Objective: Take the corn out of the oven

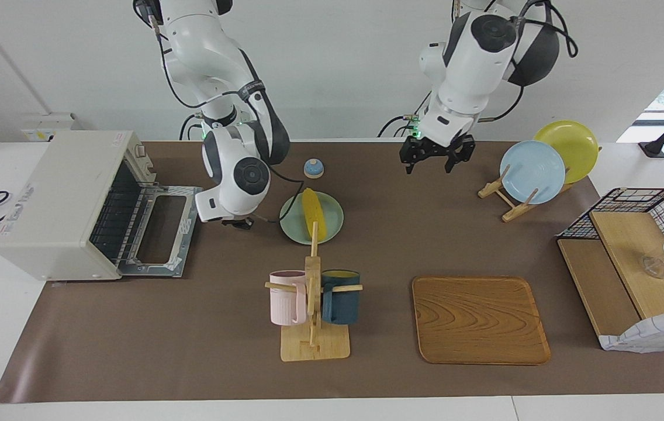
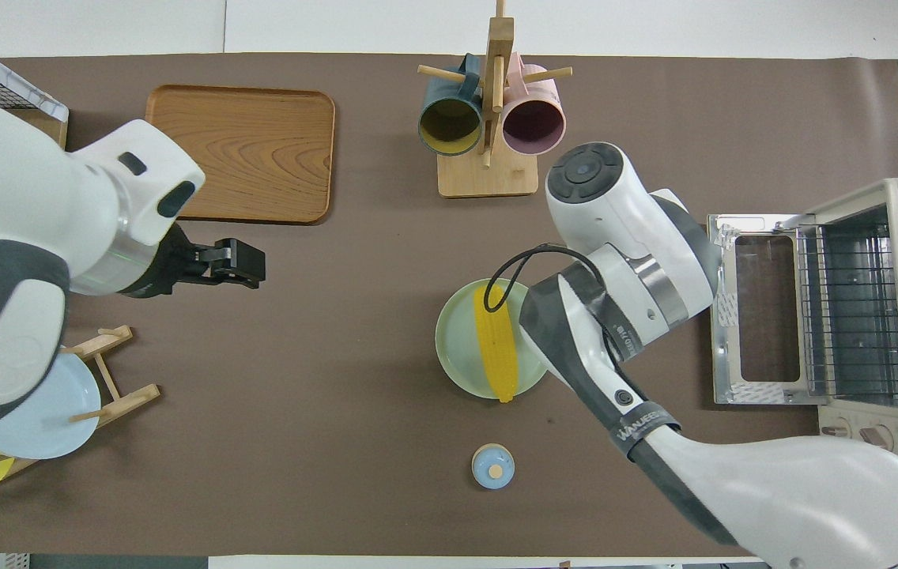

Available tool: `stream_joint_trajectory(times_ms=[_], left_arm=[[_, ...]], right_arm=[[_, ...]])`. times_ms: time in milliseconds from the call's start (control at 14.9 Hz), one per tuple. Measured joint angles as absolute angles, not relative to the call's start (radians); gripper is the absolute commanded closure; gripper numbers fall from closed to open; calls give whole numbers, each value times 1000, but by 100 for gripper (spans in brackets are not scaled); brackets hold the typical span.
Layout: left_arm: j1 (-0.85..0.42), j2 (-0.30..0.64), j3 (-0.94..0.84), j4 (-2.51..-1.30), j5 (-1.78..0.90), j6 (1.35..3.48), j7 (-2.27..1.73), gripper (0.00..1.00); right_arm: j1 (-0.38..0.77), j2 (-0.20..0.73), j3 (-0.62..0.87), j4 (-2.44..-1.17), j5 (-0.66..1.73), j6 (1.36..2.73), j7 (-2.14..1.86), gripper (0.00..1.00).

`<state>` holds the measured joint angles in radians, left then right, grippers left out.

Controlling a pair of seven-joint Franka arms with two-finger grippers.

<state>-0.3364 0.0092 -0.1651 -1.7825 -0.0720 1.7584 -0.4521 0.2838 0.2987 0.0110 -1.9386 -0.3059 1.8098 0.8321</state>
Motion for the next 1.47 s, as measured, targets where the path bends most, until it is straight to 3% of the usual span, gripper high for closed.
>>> stream_joint_trajectory(times_ms=[335, 803, 1204, 1405, 1472], left_arm=[[-524, 171, -168, -1797, -73, 1948, -640, 0], [-661, 379, -165, -1784, -75, 2202, -852, 0], [-686, 435, -165, -1780, -75, 2268, -860, 0], [-687, 439, -164, -1793, -75, 2284, -862, 0], [-687, 440, -164, -1797, -75, 2286, -866, 4]], right_arm=[[231, 260, 11, -2045, -340, 1907, 777, 100], [160, 254, 14, -2074, -341, 1935, 705, 100], [167, 247, 28, -2078, -397, 1919, 654, 100], [156, 174, 32, -2072, -402, 1880, 514, 100], [145, 134, 32, -2067, -399, 1853, 461, 100]])
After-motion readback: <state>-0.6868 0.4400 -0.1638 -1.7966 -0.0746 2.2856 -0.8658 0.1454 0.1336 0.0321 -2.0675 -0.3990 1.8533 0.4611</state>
